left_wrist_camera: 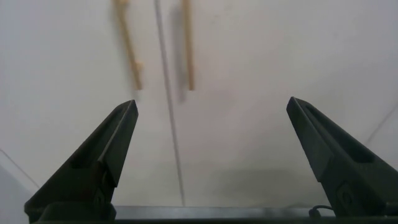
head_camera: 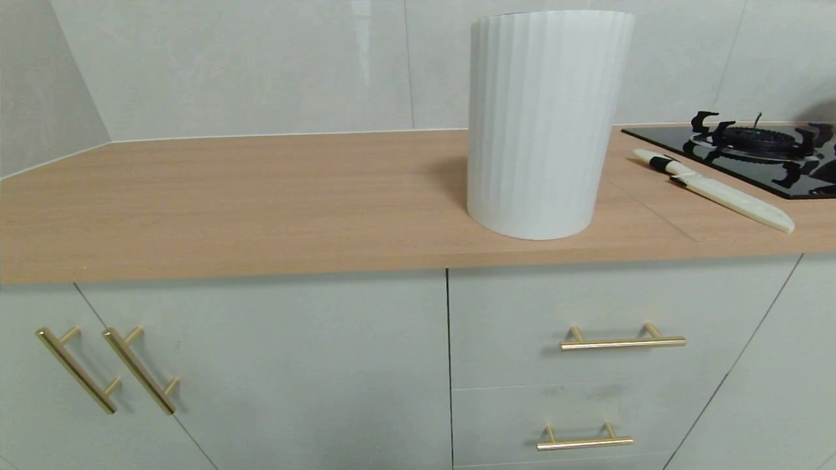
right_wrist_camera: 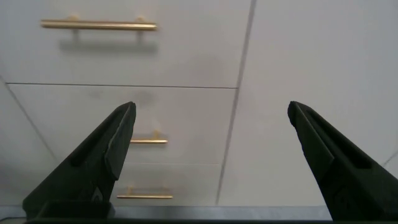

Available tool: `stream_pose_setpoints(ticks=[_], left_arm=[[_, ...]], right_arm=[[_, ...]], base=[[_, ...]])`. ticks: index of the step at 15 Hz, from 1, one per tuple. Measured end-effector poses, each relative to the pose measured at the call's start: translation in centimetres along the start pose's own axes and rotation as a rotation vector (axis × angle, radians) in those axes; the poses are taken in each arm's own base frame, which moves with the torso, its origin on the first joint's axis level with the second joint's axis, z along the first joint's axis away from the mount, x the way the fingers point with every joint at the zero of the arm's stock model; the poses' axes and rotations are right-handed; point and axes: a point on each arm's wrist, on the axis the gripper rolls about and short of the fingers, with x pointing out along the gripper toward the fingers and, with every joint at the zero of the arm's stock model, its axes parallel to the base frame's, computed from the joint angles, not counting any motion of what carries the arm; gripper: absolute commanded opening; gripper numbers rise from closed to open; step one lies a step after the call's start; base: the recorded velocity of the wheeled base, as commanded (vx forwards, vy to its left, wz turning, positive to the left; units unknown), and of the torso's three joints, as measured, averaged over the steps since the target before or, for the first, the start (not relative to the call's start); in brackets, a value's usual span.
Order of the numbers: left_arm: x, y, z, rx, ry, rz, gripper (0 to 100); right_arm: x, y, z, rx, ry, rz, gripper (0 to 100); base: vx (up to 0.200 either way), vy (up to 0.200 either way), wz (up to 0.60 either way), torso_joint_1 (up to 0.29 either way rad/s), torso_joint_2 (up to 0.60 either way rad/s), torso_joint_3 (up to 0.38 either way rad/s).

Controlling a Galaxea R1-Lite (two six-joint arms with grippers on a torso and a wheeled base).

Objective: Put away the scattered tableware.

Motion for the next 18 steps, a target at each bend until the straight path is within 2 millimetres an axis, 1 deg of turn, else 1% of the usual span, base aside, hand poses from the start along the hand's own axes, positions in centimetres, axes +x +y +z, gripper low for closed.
stream_pose_setpoints(ticks=[11, 15, 18], left_arm=[[0.0, 0.0, -0.01, -0.001, 0.001, 0.0, 100], [0.0, 0.0, 0.0, -0.001, 0.0, -0.001, 100], [0.0, 0.0, 0.0, -0.002, 0.0, 0.0, 100]], right_arm=[[0.0, 0.0, 0.0, -0.001, 0.0, 0.0, 100], [0.0, 0.0, -0.02, -0.001, 0.002, -0.001, 100], [0.0, 0.0, 0.0, -0.001, 0.0, 0.0, 100]], base=[[0.0, 0.0, 0.0, 0.002, -0.01, -0.003], [0.0, 0.0, 0.0, 0.077, -0.25, -0.254], [0.0, 0.0, 0.0, 0.175, -0.54, -0.294]])
